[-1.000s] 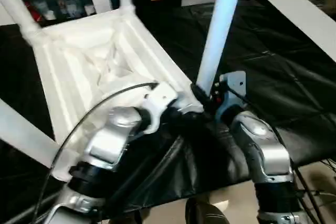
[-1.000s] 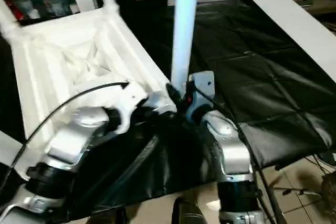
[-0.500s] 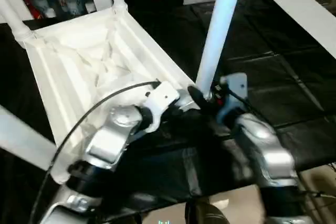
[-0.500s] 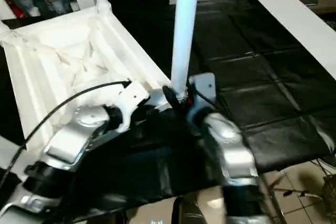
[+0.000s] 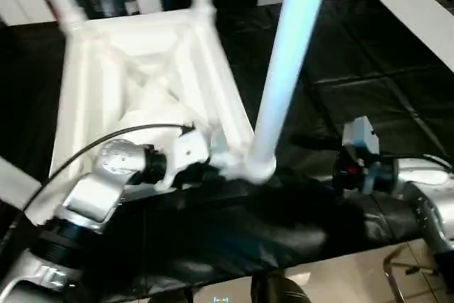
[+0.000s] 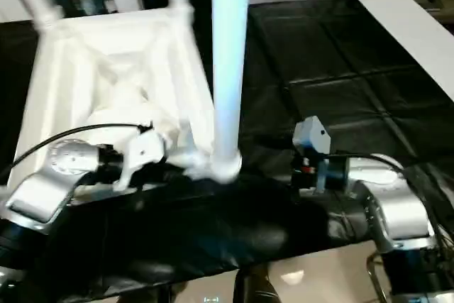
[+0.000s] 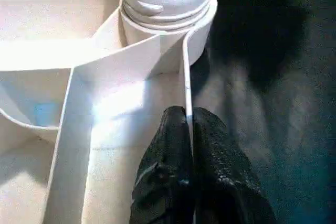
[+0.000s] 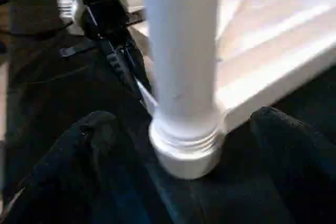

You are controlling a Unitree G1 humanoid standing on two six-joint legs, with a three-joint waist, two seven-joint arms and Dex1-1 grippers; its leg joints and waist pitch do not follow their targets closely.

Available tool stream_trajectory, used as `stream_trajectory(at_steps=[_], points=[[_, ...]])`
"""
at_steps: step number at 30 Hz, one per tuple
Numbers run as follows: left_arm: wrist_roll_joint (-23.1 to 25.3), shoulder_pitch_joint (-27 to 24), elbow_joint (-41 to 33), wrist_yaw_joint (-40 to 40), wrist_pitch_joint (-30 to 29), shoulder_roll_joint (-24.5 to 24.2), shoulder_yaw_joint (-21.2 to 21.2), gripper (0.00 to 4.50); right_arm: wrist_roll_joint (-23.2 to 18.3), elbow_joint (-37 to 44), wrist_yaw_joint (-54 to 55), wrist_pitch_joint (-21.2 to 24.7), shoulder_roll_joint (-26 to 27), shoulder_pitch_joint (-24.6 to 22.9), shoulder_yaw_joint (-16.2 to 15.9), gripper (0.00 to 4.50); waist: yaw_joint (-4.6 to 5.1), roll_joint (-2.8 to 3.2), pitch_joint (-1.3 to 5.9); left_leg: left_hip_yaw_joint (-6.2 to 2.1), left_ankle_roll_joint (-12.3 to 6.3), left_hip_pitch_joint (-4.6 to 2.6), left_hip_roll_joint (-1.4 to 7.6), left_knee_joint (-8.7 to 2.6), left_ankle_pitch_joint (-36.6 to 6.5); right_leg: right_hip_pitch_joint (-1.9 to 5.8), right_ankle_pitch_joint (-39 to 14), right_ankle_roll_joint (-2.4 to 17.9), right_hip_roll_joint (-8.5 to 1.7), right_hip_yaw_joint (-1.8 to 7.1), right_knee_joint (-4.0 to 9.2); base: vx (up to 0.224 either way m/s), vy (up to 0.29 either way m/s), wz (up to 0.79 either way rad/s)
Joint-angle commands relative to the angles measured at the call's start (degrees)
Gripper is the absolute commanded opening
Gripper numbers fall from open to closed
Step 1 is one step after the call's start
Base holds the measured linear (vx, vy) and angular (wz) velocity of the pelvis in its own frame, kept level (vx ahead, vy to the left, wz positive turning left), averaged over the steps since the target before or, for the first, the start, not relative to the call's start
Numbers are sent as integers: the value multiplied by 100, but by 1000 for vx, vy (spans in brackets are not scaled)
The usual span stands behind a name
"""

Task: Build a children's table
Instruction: Rotate leg to tighten

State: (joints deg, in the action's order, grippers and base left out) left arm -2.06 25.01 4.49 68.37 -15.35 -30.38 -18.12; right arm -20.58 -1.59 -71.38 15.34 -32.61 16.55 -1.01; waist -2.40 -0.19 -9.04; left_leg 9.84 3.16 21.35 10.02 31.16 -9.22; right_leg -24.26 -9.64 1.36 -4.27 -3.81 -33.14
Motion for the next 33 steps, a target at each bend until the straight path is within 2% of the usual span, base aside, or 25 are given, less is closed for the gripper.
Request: stream_trajectory(at_steps=[1, 7, 8, 9, 11, 13, 15, 16, 17, 21, 25, 27, 33], points=[[49, -33, 101, 484, 207, -81, -474, 0, -71, -79, -260, -126, -123, 51, -120, 445, 9, -44, 395, -37, -914, -76, 301, -238, -744, 329, -1070, 1485, -367, 301, 326, 0, 0, 0], [-142, 130, 243, 1417, 675, -336, -674, 0, -45, -408, -876, -227, -133, 372, -533, 445, -40, -41, 378, -29, -758, -86, 308, -245, -883, 328, -1224, 1490, -388, 308, 322, 0, 0, 0], [-160, 150, 252, 1519, 736, -350, -707, 0, -34, -452, -948, -233, -102, 416, -575, 421, -51, -43, 383, -28, -749, -93, 313, -243, -864, 327, -1189, 1495, -389, 313, 317, 0, 0, 0], [-206, 193, 239, 1717, 804, -369, -790, 0, -2, -569, -1122, -302, -30, 530, -707, 421, -77, -32, 378, -26, -755, -104, 325, -244, -821, 314, -1106, 1523, -388, 317, 305, 0, 0, 0], [-193, 231, 254, 1800, 896, -378, -851, 0, -3, -637, -1236, -329, 7, 598, -797, 421, -88, -33, 393, -29, -773, -93, 324, -238, -745, 324, -962, 1593, -388, 309, 276, 0, 0, 0], [-176, 271, 277, 1867, 959, -376, -900, 0, -9, -686, -1340, -326, 43, 665, -887, 386, -110, -32, 392, -27, -823, -91, 334, -228, -645, 329, -717, 1661, -384, 307, 242, 0, 0, 0], [-126, 364, 367, 1959, 1077, -334, -974, 0, -38, -720, -1573, -296, 112, 772, -1087, 377, -124, -55, 391, -29, -847, -78, 330, -223, -617, 339, -688, 1663, -391, 307, 232, 0, 0, 0], [-124, 371, 375, 1964, 1084, -331, -978, 0, -41, -720, -1590, -292, 116, 778, -1102, 369, -123, -58, 390, -31, -852, -75, 327, -223, -612, 341, -700, 1661, -392, 304, 233, 0, 0, 0], [-119, 401, 410, 1986, 1114, -313, -995, 0, -54, -719, -1665, -279, 130, 799, -1166, 342, -122, -55, 382, -33, -812, -73, 326, -227, -674, 337, -834, 1651, -403, 306, 246, 0, 0, 0], [-103, 489, 527, 2060, 1193, -255, -1015, 0, -10, -832, -1874, -290, 210, 888, -1371, 316, -138, -72, 366, -34, -713, -81, 333, -240, -817, 330, -1093, 1577, -413, 314, 274, 0, 0, 0], [-104, 530, 571, 2096, 1239, -230, -1040, 0, -3, -937, -2039, -248, 254, 961, -1483, 290, -157, -73, 372, -31, -711, -87, 340, -236, -738, 323, -977, 1583, -409, 319, 259, 0, 0, 0], [-101, 544, 597, 2111, 1263, -228, -1049, 0, -6, -971, -2100, -234, 247, 987, -1533, 261, -168, -69, 372, -29, -737, -91, 341, -235, -717, 319, -923, 1601, -407, 316, 252, 0, 0, 0], [-87, 573, 677, 2116, 1312, -234, -1046, 0, -88, -1016, -2112, -198, 210, 1043, -1652, 220, -179, -74, 356, -33, -646, -87, 338, -248, -860, 322, -1211, 1531, -423, 324, 285, 0, 0, 0]])
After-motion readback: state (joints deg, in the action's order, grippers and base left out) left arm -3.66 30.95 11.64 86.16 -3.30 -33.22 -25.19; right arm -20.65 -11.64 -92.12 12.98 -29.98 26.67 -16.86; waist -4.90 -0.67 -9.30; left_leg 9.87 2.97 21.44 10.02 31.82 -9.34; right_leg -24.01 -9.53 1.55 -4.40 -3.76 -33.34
